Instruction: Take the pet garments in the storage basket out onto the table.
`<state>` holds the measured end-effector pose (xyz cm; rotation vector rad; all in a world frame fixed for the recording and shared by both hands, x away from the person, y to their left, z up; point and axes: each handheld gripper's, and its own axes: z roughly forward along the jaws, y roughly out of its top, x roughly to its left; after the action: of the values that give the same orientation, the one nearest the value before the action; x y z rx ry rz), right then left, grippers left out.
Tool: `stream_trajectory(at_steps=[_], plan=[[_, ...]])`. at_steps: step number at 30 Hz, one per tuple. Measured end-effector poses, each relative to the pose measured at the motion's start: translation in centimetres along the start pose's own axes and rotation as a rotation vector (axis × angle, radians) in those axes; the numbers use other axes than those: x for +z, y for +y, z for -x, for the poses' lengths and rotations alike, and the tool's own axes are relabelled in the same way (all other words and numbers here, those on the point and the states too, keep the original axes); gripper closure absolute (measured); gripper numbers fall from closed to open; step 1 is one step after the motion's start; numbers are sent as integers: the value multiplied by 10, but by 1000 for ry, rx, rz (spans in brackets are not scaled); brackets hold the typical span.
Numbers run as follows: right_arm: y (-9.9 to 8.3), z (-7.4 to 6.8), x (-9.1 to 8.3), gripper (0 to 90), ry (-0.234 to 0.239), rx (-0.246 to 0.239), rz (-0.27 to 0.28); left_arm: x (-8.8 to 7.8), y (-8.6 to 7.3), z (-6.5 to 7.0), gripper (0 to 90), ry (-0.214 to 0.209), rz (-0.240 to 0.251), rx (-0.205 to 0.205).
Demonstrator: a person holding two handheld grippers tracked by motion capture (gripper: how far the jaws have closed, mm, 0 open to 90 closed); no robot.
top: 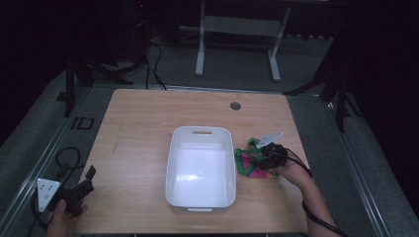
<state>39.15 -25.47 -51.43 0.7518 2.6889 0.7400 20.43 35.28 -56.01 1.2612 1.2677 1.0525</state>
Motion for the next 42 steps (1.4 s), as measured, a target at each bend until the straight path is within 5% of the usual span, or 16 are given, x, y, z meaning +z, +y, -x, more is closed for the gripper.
stream_trajectory(at_steps=[4, 11, 18, 21, 29, 42], plan=[[4, -1, -13, 388, -15, 0, 25, 0, 0, 0, 147, 0, 0, -2], [10, 3, -54, 281, -37, 38, 149, 0, 0, 0, 148, 5, 0, -3], [0, 9, -66, 229, -53, 89, 212, 0, 0, 0, 147, 3, 0, -4], [-19, 14, -68, 150, -58, 129, 233, 0, 0, 0, 147, 7, 0, -3], [-53, 17, -69, 121, -89, 233, 298, 0, 0, 0, 148, 5, 0, -2], [-116, 10, -59, 123, -304, 405, 401, 0, 0, 0, 147, 3, -1, 1]])
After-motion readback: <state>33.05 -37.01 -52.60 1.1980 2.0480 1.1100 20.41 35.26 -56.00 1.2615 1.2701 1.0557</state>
